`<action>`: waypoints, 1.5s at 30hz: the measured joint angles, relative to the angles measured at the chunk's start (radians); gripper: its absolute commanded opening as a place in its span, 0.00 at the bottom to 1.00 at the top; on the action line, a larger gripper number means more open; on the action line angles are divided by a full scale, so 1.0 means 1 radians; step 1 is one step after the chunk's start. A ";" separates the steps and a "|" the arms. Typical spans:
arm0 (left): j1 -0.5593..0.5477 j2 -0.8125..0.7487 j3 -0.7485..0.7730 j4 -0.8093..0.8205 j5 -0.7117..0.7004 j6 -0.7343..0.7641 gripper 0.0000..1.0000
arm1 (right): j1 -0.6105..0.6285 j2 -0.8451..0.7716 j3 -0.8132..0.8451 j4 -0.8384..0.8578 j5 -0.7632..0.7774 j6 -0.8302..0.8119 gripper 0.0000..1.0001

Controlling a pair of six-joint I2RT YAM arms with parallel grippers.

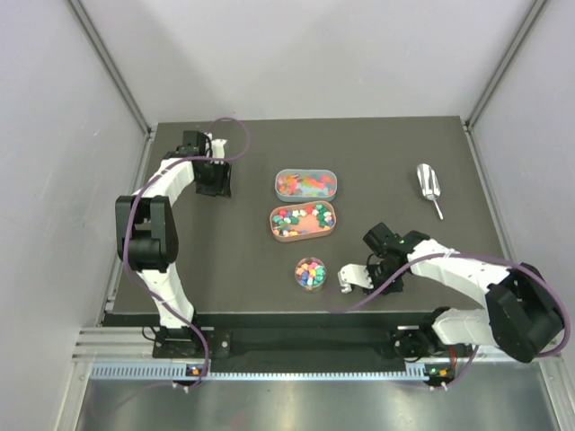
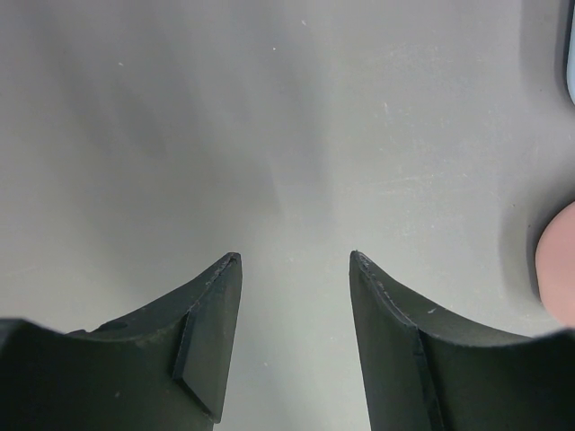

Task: Pack the candies
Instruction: Pick up the bottle lid at the center of the board, then close the bottle lid on the packing bottle.

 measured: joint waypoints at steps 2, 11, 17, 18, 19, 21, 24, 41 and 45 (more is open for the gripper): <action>0.000 0.000 0.000 0.000 0.000 0.000 0.56 | 0.001 0.003 0.001 0.002 0.011 0.013 0.02; 0.000 0.000 0.010 -0.001 0.058 0.002 0.56 | 0.000 0.009 0.324 -0.169 0.045 0.058 0.00; -0.002 0.008 0.067 -0.010 0.169 0.005 0.56 | -0.081 0.174 0.929 -0.319 -0.214 0.143 0.01; -0.003 0.008 0.076 -0.010 0.184 0.006 0.56 | -0.114 0.219 1.002 -0.341 -0.298 0.163 0.01; -0.007 0.008 0.082 -0.010 0.192 0.008 0.56 | -0.146 0.264 1.057 -0.360 -0.370 0.181 0.01; -0.014 0.008 0.085 -0.010 0.201 0.015 0.56 | -0.192 0.329 1.093 -0.373 -0.495 0.192 0.01; -0.028 0.006 0.080 -0.014 0.201 0.027 0.56 | -0.217 0.384 1.072 -0.416 -0.636 0.186 0.02; -0.043 -0.024 -0.036 -0.064 0.144 0.090 0.54 | -0.151 0.443 0.668 -0.317 -1.194 0.509 0.03; -0.043 -0.024 -0.036 -0.064 0.117 0.106 0.54 | -0.095 0.446 0.624 -0.248 -1.208 0.561 0.02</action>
